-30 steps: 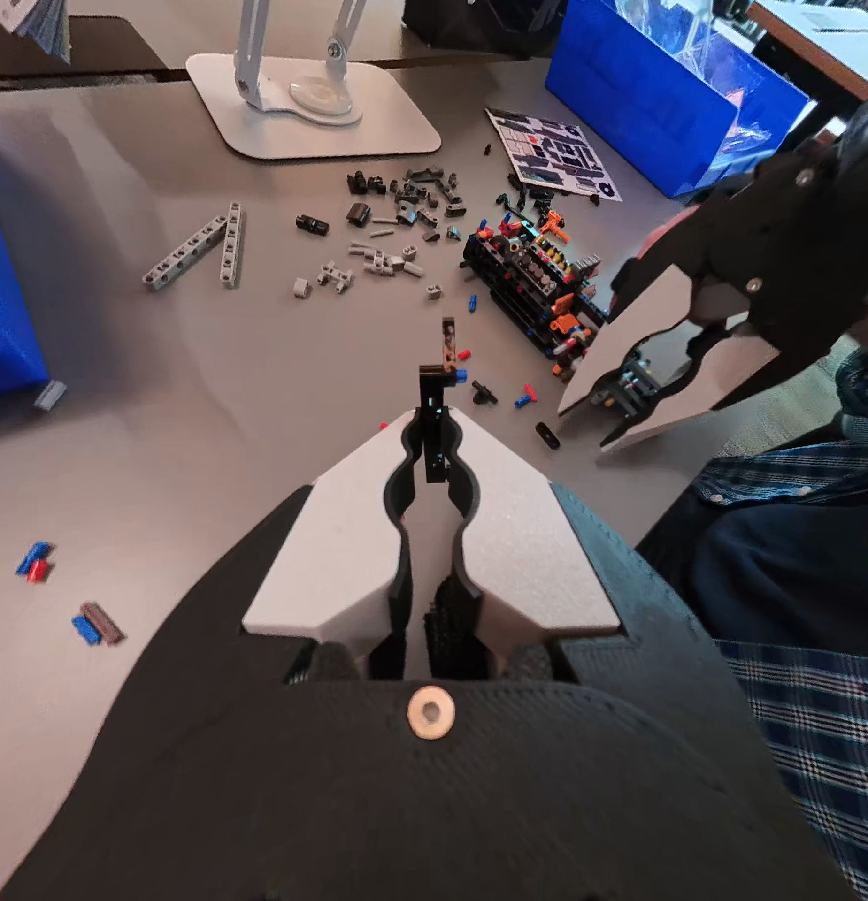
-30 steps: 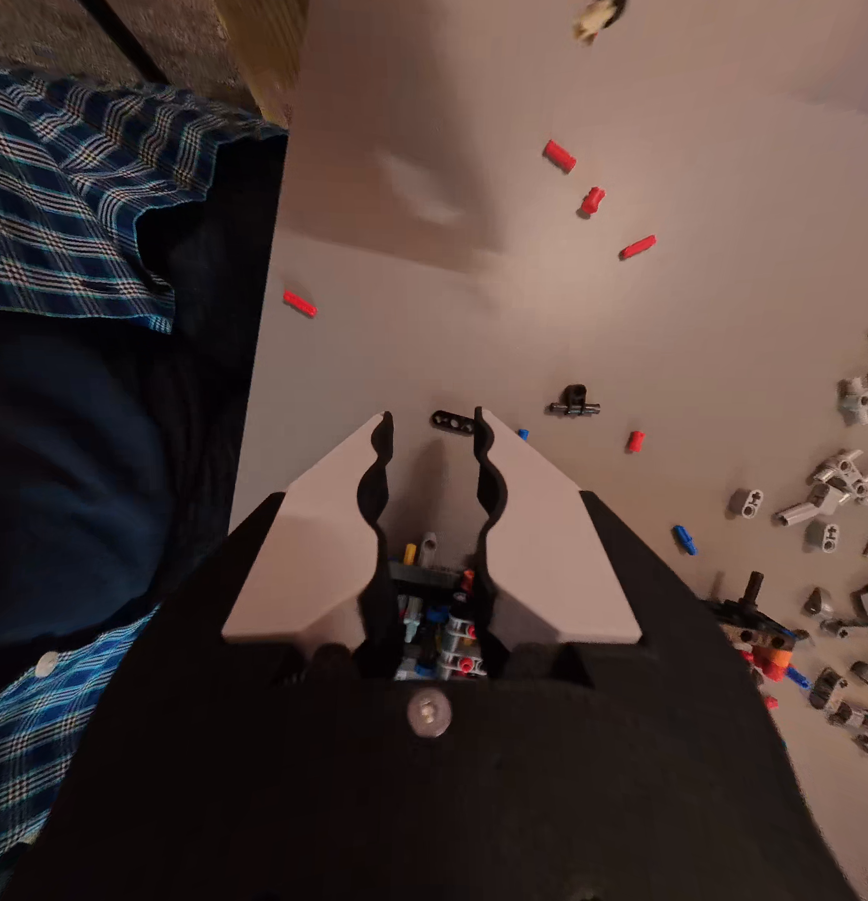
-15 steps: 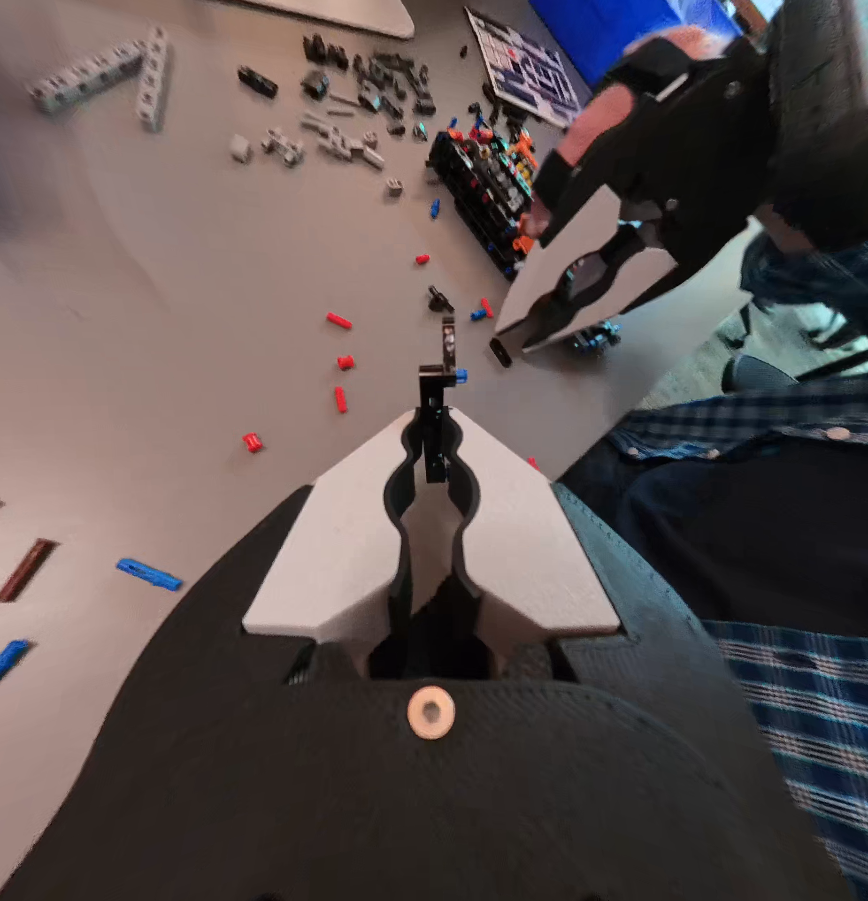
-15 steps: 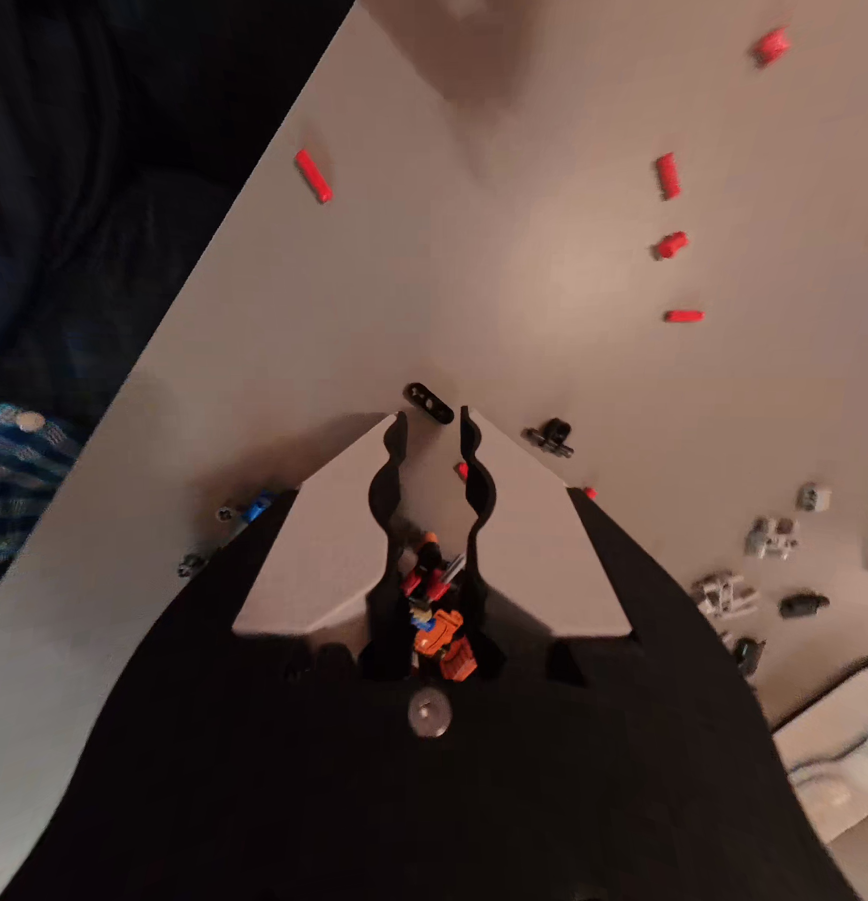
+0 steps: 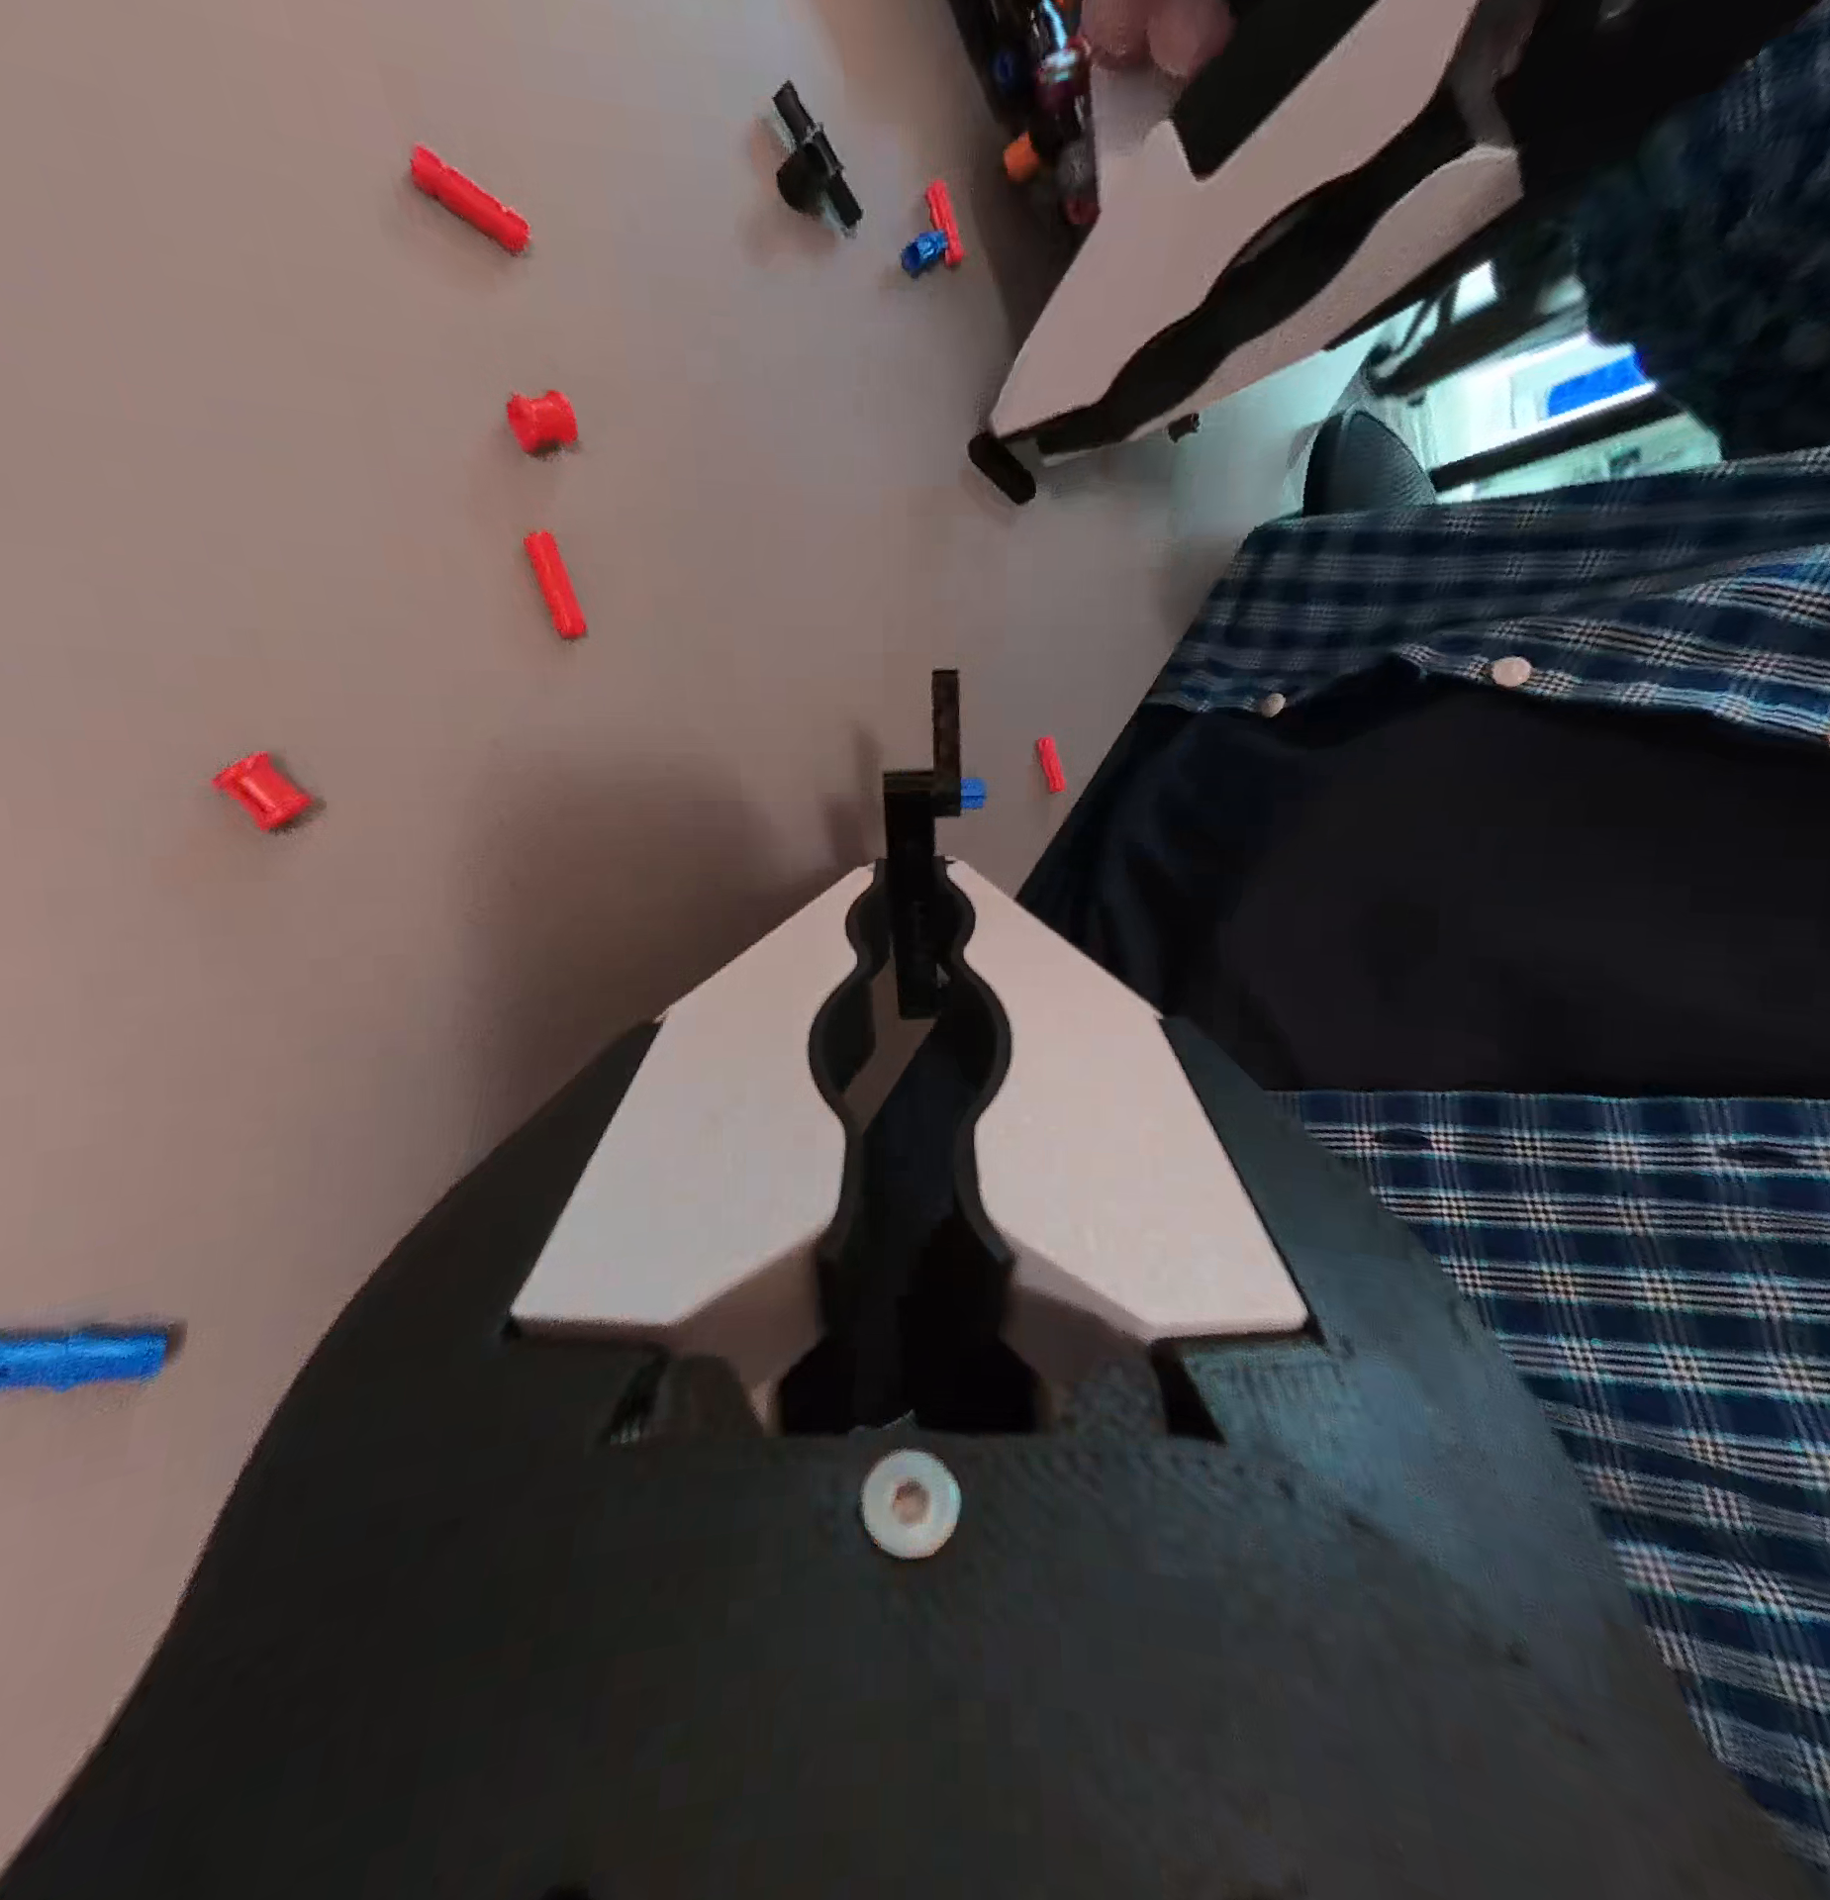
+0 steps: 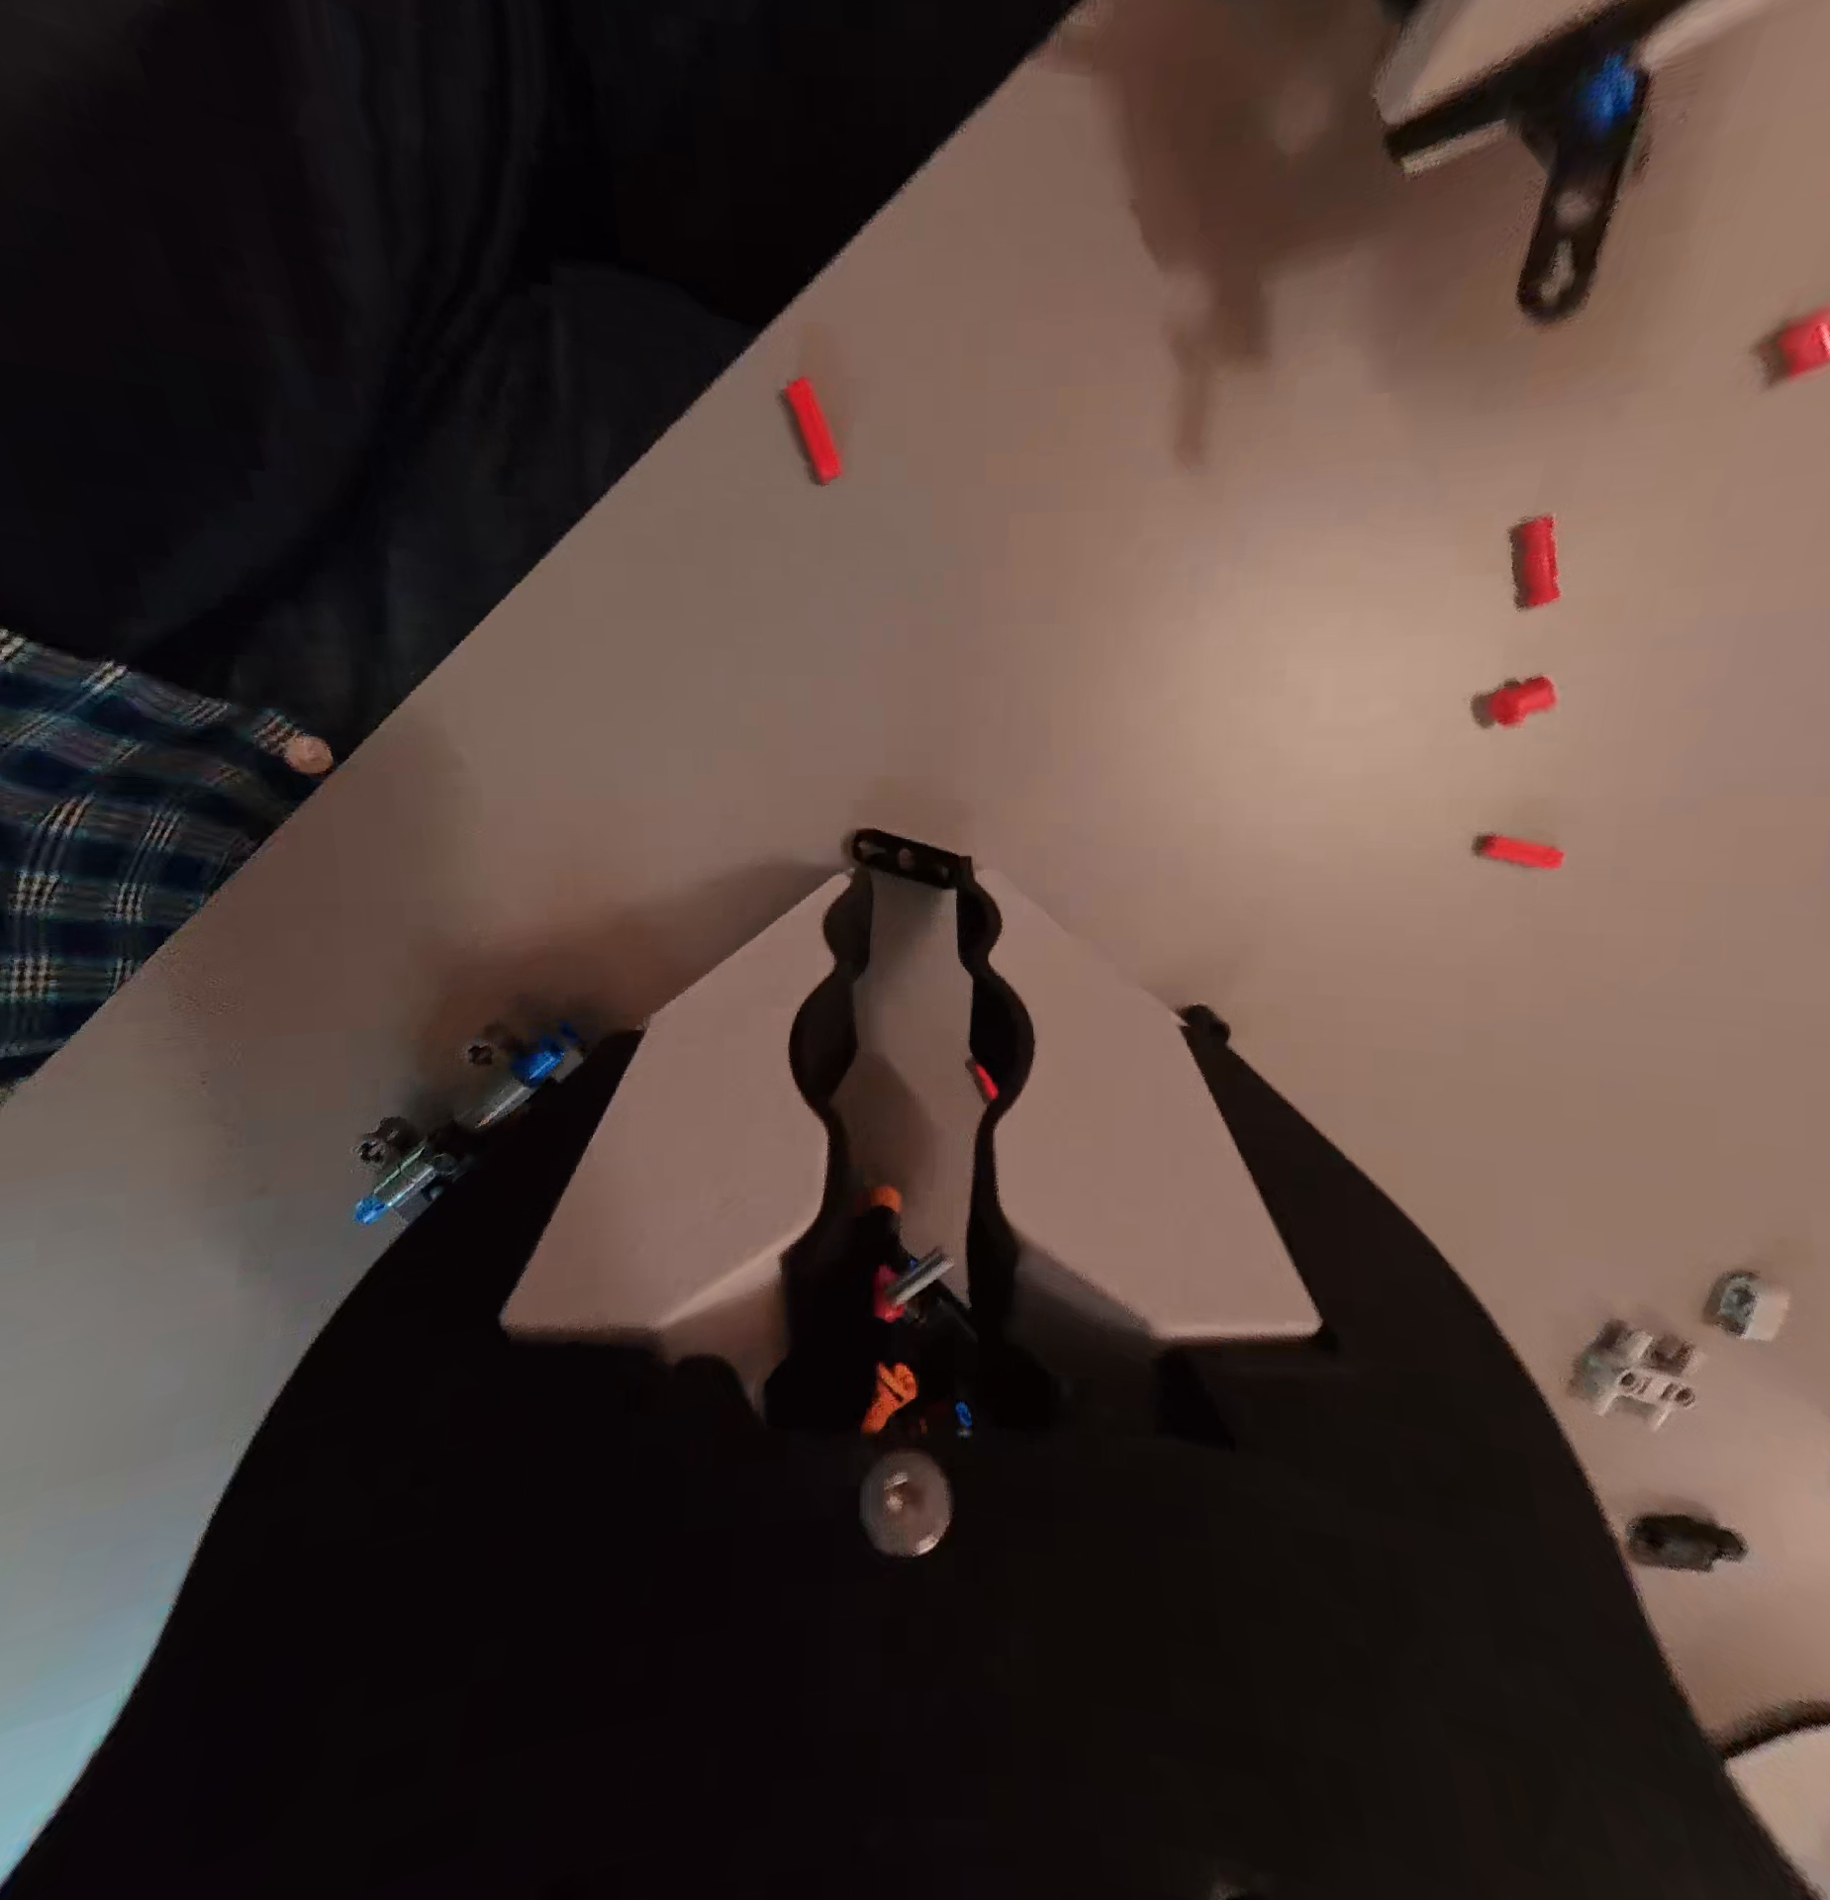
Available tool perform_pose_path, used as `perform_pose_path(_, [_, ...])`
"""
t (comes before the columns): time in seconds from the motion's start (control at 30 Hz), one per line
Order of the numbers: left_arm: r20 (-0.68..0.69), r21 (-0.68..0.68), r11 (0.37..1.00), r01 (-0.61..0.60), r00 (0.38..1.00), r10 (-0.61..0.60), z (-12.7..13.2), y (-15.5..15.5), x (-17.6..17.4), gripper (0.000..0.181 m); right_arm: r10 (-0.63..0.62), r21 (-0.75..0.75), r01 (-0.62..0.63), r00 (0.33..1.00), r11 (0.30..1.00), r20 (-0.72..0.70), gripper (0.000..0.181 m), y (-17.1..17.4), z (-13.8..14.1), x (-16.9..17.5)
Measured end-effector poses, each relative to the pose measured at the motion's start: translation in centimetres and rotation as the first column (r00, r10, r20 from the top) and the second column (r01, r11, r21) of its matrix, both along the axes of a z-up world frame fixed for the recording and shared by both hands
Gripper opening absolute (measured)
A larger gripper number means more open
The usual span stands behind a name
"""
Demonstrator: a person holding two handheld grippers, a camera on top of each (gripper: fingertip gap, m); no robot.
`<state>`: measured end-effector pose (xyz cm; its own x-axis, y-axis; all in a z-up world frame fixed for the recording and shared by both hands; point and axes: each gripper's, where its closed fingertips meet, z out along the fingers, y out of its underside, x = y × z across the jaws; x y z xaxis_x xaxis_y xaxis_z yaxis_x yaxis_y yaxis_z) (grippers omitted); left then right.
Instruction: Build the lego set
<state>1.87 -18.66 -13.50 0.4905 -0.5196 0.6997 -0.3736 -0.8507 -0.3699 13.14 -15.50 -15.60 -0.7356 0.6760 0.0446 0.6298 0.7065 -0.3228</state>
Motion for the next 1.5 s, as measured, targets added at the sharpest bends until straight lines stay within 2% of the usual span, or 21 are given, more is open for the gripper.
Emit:
perform_pose_path(0.2, [-0.027,-0.102,0.985,0.142,0.989,-0.146,-1.5,-0.5,0.9,0.007,0.166,0.060,-0.167,0.986,0.984,0.025,0.012,-0.2,-0.4,-0.2])
perform_pose_path(0.33, [-0.017,-0.134,0.973,0.187,0.981,-0.191,-2.1,-0.1,1.4,0.007,0.210,0.037,-0.211,0.977,0.977,0.038,0.004,-0.5,-0.5,-0.3])
perform_pose_path(0.4, [-0.006,-0.139,0.970,0.201,0.979,-0.204,-2.1,0.2,1.6,0.007,0.190,0.012,-0.191,0.980,0.981,0.051,0.002,-0.5,-0.5,-0.3])
perform_pose_path(0.63, [0.009,-0.106,0.979,0.174,0.985,-0.174,-1.9,1.1,2.0,0.012,0.005,-0.080,-0.002,0.999,0.997,0.032,0.000,0.4,-0.7,-1.1])
perform_pose_path(0.73, [0.031,-0.084,0.985,0.152,0.988,-0.150,-1.7,1.3,2.0,0.016,-0.034,-0.090,0.033,0.999,0.995,-0.009,0.001,0.9,0.3,-1.0])
perform_pose_path(0.8, [0.018,-0.048,0.989,0.139,0.990,-0.138,-1.7,1.5,1.7,0.017,-0.069,-0.111,0.071,0.997,0.991,0.021,0.016,0.6,0.9,-0.1])
perform_pose_path(0.87, [0.017,-0.037,0.990,0.138,0.990,-0.138,-1.5,1.4,1.6,0.023,-0.038,-0.131,0.040,0.999,0.991,0.020,0.018,-0.5,1.1,0.9])
perform_pose_path(1.03, [-0.012,0.006,0.991,0.132,0.991,-0.132,-1.1,1.8,1.3,0.036,-0.040,-0.089,0.046,0.997,0.995,0.069,0.020,-1.1,-0.5,1.8])
perform_pose_path(1.17, [-0.056,0.049,0.994,0.097,0.994,-0.094,-1.0,2.0,0.5,0.045,-0.078,-0.060,0.080,0.996,0.995,0.036,0.005,-0.6,-0.8,1.1])
perform_pose_path(1.33, [-0.089,0.122,0.991,0.045,0.995,-0.035,-0.4,1.3,-0.5,0.040,-0.139,-0.090,0.141,0.990,0.986,0.028,0.005,-0.7,-0.6,0.9])
perform_pose_path(1.5, [-0.094,0.261,0.965,-0.027,0.994,0.054,0.0,2.1,-0.4,0.025,-0.259,-0.131,0.254,0.965,0.958,-0.026,0.004,-0.4,0.7,-1.5])
